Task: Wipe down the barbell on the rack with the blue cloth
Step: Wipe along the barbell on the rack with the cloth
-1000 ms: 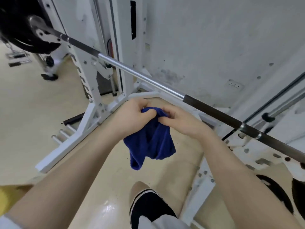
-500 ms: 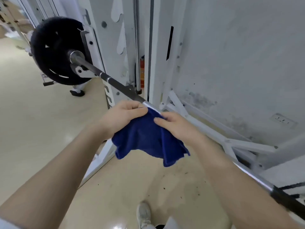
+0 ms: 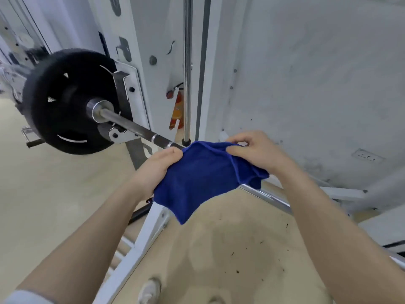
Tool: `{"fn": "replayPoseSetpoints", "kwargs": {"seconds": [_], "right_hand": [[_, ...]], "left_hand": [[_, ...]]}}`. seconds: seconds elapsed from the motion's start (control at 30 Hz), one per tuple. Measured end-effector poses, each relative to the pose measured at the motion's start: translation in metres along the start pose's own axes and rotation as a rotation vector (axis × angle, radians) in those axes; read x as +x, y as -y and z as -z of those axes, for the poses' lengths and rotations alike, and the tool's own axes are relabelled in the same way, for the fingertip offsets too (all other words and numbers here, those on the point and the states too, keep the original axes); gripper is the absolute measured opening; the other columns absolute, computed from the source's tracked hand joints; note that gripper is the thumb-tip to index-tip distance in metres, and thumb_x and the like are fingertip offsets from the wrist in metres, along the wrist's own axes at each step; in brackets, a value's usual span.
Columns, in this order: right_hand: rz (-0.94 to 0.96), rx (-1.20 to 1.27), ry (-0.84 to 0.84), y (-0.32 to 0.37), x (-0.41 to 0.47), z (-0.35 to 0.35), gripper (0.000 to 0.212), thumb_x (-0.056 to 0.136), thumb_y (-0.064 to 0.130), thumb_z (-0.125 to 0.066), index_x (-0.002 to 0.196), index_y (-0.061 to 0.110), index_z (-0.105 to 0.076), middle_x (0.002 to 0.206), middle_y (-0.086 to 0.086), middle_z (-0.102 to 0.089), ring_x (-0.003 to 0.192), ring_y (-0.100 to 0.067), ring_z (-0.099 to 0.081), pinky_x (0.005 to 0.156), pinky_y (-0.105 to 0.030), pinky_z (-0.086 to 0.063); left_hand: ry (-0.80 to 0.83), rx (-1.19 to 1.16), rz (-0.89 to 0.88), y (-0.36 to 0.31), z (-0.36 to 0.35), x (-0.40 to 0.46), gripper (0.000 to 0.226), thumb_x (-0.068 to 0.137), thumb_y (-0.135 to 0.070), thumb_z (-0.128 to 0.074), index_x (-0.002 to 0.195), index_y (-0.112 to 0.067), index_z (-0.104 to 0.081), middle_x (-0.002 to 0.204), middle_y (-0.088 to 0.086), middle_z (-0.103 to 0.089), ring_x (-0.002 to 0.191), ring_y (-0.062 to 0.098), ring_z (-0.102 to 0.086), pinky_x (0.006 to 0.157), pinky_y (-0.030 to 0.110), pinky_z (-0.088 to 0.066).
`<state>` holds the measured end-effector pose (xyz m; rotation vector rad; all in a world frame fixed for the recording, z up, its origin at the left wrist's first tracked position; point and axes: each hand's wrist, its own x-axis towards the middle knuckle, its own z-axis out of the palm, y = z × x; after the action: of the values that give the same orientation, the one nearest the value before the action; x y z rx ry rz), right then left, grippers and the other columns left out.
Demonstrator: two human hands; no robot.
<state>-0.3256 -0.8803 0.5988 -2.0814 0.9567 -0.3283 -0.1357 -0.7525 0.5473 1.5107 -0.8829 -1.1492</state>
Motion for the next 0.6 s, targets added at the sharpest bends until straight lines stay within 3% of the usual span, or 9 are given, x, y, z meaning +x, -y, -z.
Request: {"fn": "replayPoseSetpoints", "kwargs": {"seconds": [0.07,0.13,0.23,0.27,0.33,0.4,0.47,0.53,0.6], "right_hand": [[-0.023,-0.135,0.016,0.024,0.027,0.003,0.016,0.087,0.017,-0.058,0.086,0.026,-0.072,0.091,0.004,-0.069,0.089,-0.013,-0.061,0.075,-0.021,-0.045],[-0.039,-0.285,0.003,0.041,0.063,-0.001,0.017,0.087,0.021,-0.06,0.1,0.022,-0.071,0.101,0.0,-0.069,0.096,-0.017,-0.06,0.078,-0.023,-0.044],[-0.113,-0.492,-0.202,0.053,0.105,-0.035,0.044,0.089,0.024,-0.059,0.132,0.014,-0.052,0.127,-0.011,-0.055,0.114,-0.025,-0.051,0.092,-0.03,-0.04],[-0.121,-0.53,-0.298,0.054,0.111,-0.051,0.043,0.092,0.022,-0.055,0.133,0.01,-0.049,0.129,-0.013,-0.051,0.117,-0.028,-0.048,0.093,-0.032,-0.038],[-0.122,-0.532,-0.35,0.046,0.111,-0.09,0.029,0.098,0.023,-0.044,0.116,0.004,-0.058,0.108,-0.014,-0.056,0.104,-0.03,-0.054,0.08,-0.032,-0.04],[-0.211,-0.504,-0.22,0.034,0.105,-0.125,0.039,0.101,0.031,-0.033,0.097,0.004,-0.061,0.085,-0.012,-0.058,0.084,-0.03,-0.057,0.067,-0.031,-0.039],[-0.262,-0.519,-0.11,0.026,0.101,-0.144,0.046,0.099,0.045,-0.029,0.094,0.009,-0.057,0.085,-0.008,-0.061,0.08,-0.027,-0.058,0.069,-0.034,-0.044],[-0.244,-0.5,-0.008,0.023,0.102,-0.138,0.047,0.09,0.06,-0.04,0.094,0.016,-0.055,0.084,-0.002,-0.061,0.078,-0.021,-0.058,0.07,-0.036,-0.048],[-0.246,-0.434,0.148,0.022,0.105,-0.125,0.04,0.079,0.059,-0.06,0.09,0.021,-0.056,0.084,0.002,-0.063,0.076,-0.017,-0.06,0.067,-0.03,-0.05]], "left_hand": [[0.132,0.052,0.064,0.01,0.021,0.011,0.026,0.096,-0.034,-0.045,0.084,-0.015,-0.058,0.077,-0.001,-0.063,0.072,0.017,-0.055,0.069,0.028,-0.043],[0.24,0.122,0.072,0.019,0.036,0.021,0.025,0.098,-0.031,-0.041,0.101,-0.013,-0.058,0.096,0.003,-0.065,0.086,0.017,-0.06,0.082,0.028,-0.045],[0.217,0.264,0.052,0.025,0.052,0.039,0.023,0.1,-0.021,-0.033,0.095,-0.008,-0.052,0.083,0.006,-0.055,0.074,0.017,-0.049,0.072,0.027,-0.041],[0.215,0.331,0.051,0.028,0.056,0.045,0.023,0.099,-0.019,-0.033,0.091,-0.007,-0.051,0.077,0.006,-0.051,0.069,0.017,-0.044,0.066,0.028,-0.038],[0.215,0.5,0.046,0.035,0.063,0.056,0.02,0.098,-0.02,-0.035,0.089,-0.009,-0.05,0.076,0.005,-0.051,0.066,0.017,-0.044,0.061,0.029,-0.034],[0.205,0.716,0.024,0.04,0.07,0.062,0.022,0.097,-0.026,-0.039,0.091,-0.009,-0.051,0.08,0.004,-0.057,0.073,0.02,-0.051,0.061,0.029,-0.037],[0.137,0.903,-0.051,0.035,0.077,0.063,0.026,0.094,-0.033,-0.045,0.087,-0.009,-0.053,0.077,0.002,-0.06,0.075,0.022,-0.056,0.06,0.03,-0.041],[0.008,0.965,-0.25,0.023,0.088,0.066,0.025,0.088,-0.037,-0.054,0.092,-0.012,-0.056,0.087,0.0,-0.063,0.082,0.02,-0.058,0.067,0.034,-0.048],[0.038,1.059,-0.574,0.014,0.099,0.075,0.034,0.082,-0.031,-0.063,0.112,-0.015,-0.055,0.11,0.001,-0.058,0.104,0.021,-0.053,0.085,0.035,-0.044]]}}
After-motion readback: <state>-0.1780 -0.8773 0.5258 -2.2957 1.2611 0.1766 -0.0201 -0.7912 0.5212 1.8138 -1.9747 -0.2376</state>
